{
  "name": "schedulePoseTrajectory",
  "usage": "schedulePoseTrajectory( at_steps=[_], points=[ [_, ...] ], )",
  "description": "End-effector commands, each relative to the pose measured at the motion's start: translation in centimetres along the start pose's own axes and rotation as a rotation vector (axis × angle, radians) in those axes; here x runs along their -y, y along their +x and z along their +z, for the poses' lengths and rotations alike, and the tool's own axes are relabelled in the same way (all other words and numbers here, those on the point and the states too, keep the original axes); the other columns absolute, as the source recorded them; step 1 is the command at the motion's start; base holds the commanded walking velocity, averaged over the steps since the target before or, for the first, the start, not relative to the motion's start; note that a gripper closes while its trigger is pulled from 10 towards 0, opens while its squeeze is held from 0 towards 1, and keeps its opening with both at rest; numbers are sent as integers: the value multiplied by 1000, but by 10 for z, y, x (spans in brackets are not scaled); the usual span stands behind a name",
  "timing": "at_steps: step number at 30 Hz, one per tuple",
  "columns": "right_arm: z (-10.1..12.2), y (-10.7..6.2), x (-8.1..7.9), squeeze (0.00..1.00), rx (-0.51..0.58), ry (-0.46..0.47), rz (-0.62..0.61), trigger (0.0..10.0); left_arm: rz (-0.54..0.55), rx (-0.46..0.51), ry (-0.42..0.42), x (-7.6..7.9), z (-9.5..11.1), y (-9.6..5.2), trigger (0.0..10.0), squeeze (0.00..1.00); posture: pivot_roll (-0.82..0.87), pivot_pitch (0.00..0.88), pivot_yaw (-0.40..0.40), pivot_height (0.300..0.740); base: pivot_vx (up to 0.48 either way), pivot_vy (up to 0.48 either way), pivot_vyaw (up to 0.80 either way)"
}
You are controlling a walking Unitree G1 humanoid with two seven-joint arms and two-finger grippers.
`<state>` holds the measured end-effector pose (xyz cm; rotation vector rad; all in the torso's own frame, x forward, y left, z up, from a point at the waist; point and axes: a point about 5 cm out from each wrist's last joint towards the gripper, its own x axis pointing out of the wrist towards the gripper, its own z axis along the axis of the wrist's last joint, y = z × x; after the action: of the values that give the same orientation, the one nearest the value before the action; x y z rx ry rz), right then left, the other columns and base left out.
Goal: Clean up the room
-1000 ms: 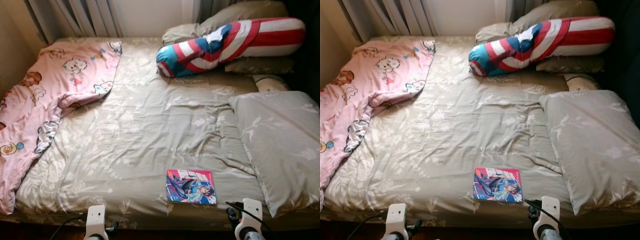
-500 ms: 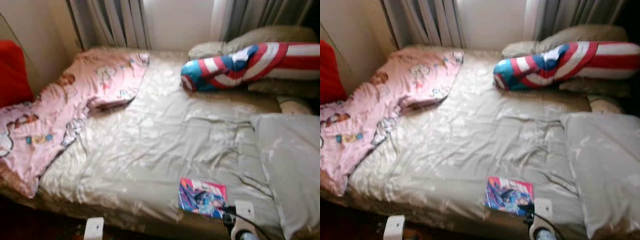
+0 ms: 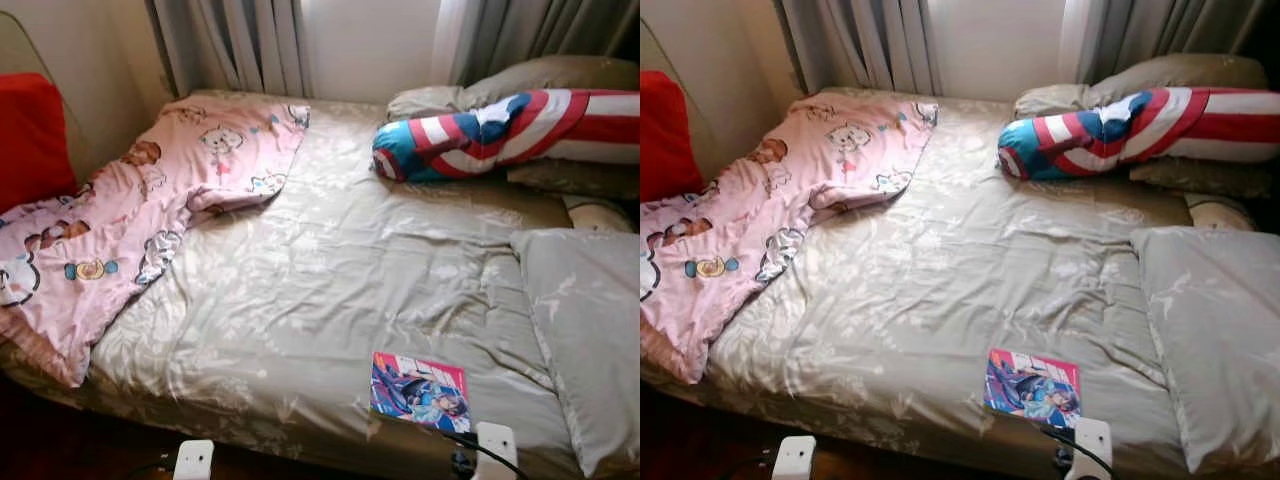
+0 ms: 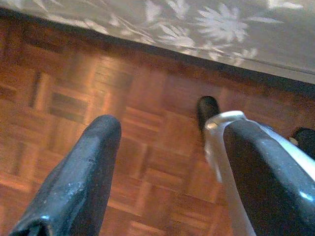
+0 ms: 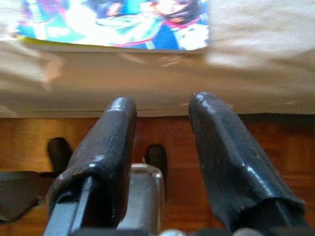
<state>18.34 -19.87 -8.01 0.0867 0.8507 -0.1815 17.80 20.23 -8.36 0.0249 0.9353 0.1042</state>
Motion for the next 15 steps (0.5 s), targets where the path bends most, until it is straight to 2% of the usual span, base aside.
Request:
schedulePoseTrajectory(
  at_steps=[1,15],
  points=[
    [-7,-2,5,0,-23,-1,-15,10000,-6,-18,9,6,-1,1,10000,0,-130,94,42,740,0,480,0],
    [-7,-2,3,0,-25,6,-8,10000,-24,-17,26,25,6,3,10000,0,-136,114,49,740,0,480,0]
  ],
)
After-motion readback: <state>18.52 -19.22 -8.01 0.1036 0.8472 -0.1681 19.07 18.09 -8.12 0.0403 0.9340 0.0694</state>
